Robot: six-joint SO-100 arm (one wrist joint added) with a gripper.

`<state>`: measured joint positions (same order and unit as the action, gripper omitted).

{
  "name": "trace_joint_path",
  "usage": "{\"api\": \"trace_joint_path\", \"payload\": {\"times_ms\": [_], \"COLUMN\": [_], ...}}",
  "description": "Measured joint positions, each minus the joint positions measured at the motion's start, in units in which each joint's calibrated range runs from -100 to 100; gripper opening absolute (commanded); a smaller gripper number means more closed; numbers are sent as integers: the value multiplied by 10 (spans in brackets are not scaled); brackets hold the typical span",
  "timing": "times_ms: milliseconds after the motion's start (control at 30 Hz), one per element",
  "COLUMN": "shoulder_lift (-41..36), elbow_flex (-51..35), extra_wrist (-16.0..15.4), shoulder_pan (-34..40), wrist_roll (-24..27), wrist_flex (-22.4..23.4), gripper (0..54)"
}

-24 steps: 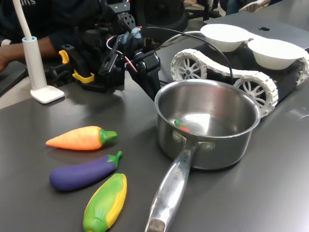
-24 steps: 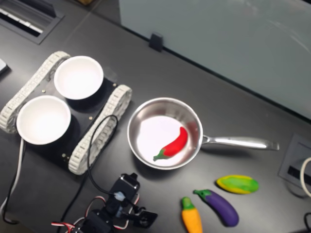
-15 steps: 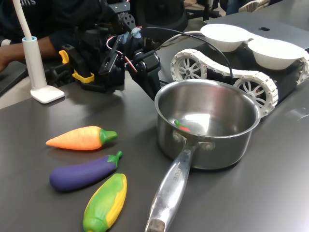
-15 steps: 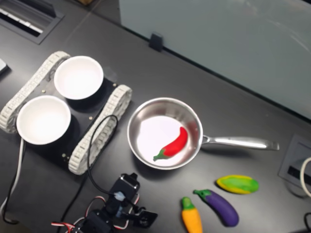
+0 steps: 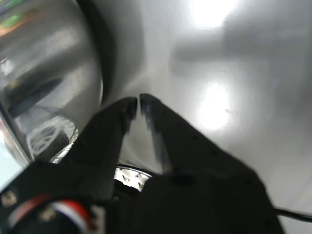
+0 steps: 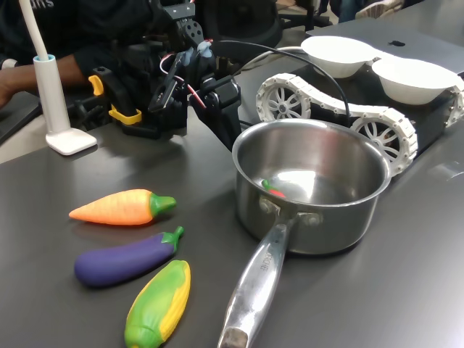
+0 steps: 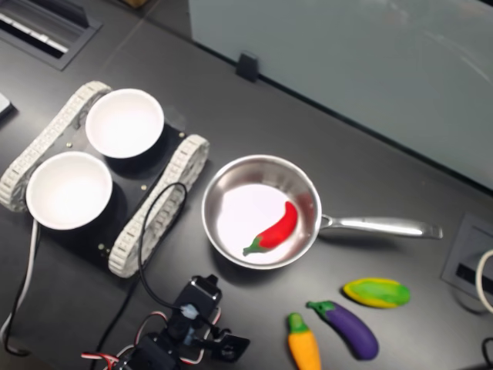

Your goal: Pick up the brinjal and place them in the pan

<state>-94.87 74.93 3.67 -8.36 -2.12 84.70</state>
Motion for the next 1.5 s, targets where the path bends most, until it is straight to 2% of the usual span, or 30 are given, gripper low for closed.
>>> {"api": "trace_joint_path", "payload": {"times_ms": [1233,1500], "shoulder_lift": [0,1], "elbow_flex": [0,-16], "extra_wrist": [0,0], "shoulder_pan": [17,15], "wrist_roll": [-16,-21], "wrist_flex": [0,25], "gripper": [2,2]}}
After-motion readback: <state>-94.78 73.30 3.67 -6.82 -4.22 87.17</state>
